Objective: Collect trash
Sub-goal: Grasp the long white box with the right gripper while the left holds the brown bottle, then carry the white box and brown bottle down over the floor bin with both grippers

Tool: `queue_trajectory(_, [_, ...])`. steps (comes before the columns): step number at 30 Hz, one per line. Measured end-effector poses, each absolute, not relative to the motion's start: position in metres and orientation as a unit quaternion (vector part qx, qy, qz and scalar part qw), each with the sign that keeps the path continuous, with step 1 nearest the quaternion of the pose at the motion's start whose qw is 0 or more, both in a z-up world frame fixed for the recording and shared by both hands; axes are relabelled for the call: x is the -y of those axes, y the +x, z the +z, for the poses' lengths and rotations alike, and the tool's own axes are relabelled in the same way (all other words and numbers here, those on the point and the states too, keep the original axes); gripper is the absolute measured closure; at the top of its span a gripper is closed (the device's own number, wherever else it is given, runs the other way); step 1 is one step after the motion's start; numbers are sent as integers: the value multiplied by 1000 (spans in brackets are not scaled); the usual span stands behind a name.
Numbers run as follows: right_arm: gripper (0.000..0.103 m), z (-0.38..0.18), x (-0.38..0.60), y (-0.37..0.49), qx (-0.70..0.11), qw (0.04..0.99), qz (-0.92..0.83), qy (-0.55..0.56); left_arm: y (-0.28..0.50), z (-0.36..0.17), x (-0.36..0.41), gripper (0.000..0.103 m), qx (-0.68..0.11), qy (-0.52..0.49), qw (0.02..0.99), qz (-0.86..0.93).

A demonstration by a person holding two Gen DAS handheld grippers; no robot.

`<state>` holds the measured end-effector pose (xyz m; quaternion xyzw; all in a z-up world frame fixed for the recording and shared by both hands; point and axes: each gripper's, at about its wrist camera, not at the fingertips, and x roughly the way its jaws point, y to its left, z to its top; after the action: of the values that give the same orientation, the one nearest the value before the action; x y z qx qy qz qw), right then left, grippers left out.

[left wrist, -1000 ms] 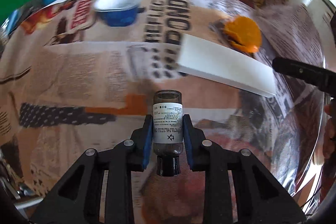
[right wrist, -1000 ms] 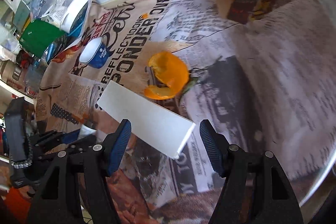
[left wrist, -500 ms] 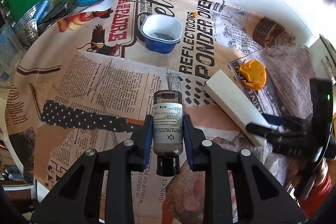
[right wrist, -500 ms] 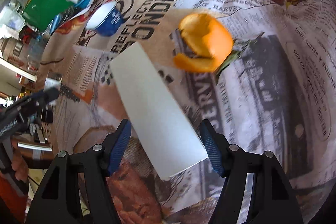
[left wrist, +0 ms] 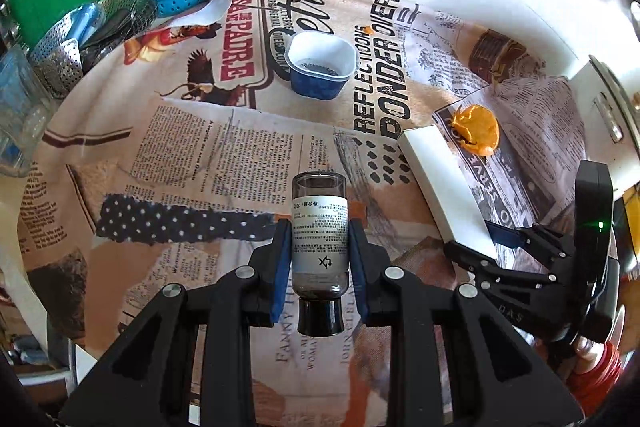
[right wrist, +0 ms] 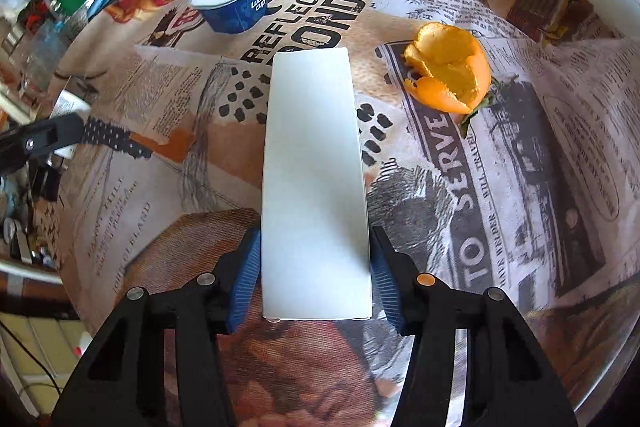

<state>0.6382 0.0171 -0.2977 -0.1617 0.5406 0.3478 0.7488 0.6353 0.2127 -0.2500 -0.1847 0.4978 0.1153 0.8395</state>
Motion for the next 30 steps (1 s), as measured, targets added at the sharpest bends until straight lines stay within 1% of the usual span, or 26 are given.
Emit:
queue_trajectory(8, [55,-261,-11,613,-514,802,290,-89,618,-219,-229,76,-468,-158,868,52])
queue_trajectory(15, [55,-211,7,574,-470,850,234,-32,606,-190,-227,76,-449,-124,885,-8])
queue_trajectory(24, [55,-152,46,524,-411,887,209,-7,573,-159,-189,76,-423,-115,898,-43])
queue_trajectory(30, [55,-141,85,487,-393,893,218,7,538,-150,-142,76,-410,-113,904,-45])
